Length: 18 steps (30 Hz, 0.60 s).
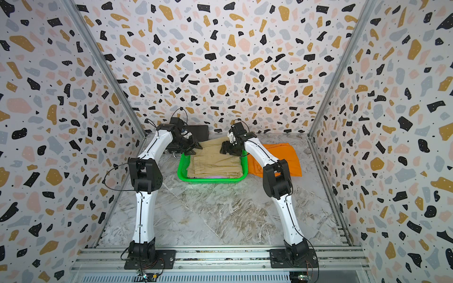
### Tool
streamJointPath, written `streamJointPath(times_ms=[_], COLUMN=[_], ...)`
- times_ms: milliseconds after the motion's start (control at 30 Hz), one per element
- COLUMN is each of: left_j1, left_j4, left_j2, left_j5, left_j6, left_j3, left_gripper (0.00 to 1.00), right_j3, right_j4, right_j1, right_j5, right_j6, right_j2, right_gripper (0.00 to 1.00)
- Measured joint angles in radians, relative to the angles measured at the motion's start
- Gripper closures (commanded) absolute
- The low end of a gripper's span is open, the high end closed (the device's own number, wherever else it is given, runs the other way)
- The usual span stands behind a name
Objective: Put the folded long pants in the basket
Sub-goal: Place the long pant in the basket, then move the long pant to the center of the board.
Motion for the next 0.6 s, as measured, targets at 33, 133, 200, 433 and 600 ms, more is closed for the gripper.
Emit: streamJointPath(times_ms=[33,133,200,433,600], left_j1=[0.0,0.0,0.001,0.002,0.002], left_j4=[0.002,0.019,0.04,0.161,0.226], left_j2=[-0.038,-0.225,-0.401,-1.051,-1.275], left_j5=[0.0,-0.007,-0.02,-0.037,-0.008], left_j6=[-0.001,0.0,-0.003,-0.014,-0.065], left_j3=[-0.009,-0.1,-0.208,-0.732,-1.064], left_gripper=[0.21,0.01,0.0,0.0,0.0], right_j3=[-0.023,-0.157,-0.313,-0.962,-1.298], right_j4=[0.002,0.049,0.12,0.399,0.381], right_j1=[-0.004,-0.019,-0.039,-0.235,-0.28], right_j5=[0.001,0.007,0.016,0.107,0.268], right_j6=[0.01,0.05,0.092,0.3,0.399], right_j2=[-0.046,-0.233,-0.41,-1.0,-1.159], right_gripper=[0.23,0.1,0.0,0.0,0.0])
